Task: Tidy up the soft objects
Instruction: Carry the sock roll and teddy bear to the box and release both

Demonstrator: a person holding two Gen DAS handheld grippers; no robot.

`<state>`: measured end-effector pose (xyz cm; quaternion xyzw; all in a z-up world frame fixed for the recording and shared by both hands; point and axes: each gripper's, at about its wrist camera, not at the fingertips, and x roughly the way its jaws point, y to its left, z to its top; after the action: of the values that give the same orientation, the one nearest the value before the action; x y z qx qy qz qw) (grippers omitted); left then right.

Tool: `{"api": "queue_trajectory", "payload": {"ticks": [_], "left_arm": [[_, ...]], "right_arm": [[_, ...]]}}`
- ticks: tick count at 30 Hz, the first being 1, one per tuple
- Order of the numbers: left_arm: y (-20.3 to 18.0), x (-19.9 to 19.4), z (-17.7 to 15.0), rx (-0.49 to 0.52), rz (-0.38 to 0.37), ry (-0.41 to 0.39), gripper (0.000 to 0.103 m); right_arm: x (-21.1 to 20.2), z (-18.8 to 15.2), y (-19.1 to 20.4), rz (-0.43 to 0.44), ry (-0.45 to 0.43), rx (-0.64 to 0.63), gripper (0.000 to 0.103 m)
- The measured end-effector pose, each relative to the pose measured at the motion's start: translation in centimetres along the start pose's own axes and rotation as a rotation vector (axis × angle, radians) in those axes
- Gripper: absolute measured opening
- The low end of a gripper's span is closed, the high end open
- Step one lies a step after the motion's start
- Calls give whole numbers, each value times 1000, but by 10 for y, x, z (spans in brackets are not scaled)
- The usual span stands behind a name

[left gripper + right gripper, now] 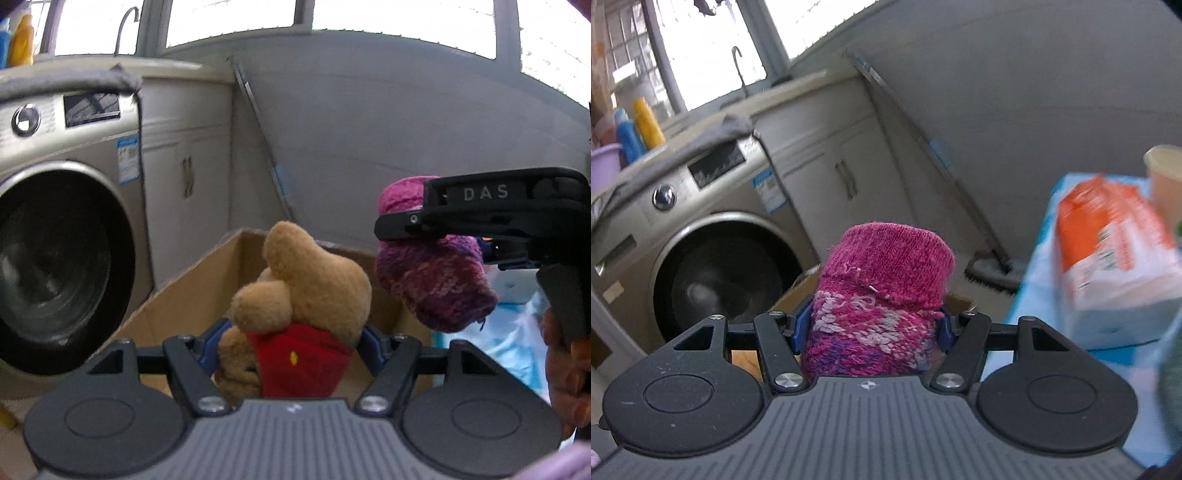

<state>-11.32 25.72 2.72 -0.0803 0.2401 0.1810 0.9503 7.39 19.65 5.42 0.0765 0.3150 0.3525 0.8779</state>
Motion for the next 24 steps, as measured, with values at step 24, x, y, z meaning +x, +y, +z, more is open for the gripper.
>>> {"api": "queue_trajectory", "payload": {"ticks": [24], "left_arm": [[-12,-32,5,34,55,-10,86]], "right_arm": [[-93,-18,-2,-166,-106,7,102]]}}
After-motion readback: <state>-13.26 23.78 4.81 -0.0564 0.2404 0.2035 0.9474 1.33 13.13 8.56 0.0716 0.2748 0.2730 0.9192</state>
